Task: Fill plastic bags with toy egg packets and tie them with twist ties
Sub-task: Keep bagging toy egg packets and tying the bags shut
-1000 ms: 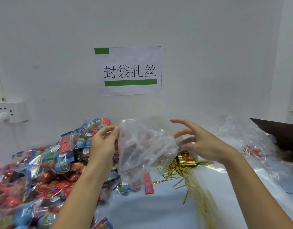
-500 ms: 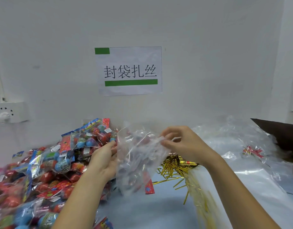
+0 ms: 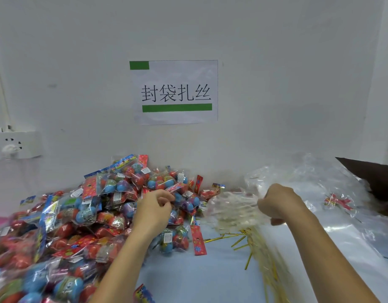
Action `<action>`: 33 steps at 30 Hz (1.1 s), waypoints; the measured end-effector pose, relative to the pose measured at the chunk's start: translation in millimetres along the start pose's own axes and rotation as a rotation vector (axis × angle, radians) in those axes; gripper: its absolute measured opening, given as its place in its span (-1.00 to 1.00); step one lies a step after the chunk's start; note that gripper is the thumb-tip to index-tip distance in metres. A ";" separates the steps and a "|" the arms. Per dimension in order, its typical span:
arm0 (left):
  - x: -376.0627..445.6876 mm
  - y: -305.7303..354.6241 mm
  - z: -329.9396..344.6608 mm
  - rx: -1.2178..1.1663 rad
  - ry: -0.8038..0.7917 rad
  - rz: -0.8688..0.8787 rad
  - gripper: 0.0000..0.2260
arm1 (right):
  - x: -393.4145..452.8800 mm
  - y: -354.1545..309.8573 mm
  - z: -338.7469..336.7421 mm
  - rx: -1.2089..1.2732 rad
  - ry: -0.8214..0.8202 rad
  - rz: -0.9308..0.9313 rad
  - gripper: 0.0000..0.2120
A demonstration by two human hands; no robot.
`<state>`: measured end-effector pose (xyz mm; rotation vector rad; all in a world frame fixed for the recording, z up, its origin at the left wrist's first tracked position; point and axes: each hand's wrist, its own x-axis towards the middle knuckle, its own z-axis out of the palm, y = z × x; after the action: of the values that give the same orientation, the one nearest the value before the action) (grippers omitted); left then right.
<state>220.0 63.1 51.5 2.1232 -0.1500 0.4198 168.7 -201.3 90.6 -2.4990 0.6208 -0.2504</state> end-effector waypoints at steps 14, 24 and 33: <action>-22.9 -29.0 36.8 0.880 -0.350 0.213 -0.65 | -15.3 -30.1 20.4 -0.120 0.002 -0.188 -0.73; -13.6 -18.2 28.2 0.491 -0.178 0.224 -0.87 | -13.7 -40.2 43.1 -0.019 0.113 -0.473 -0.66; -9.7 25.7 9.9 -0.083 -0.149 0.416 -0.82 | -12.3 -53.2 46.3 0.539 -0.148 -0.399 -0.63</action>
<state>206.5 40.1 63.4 2.0371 -0.6904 0.4863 191.8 -134.2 80.8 -2.0648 -0.0215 -0.3255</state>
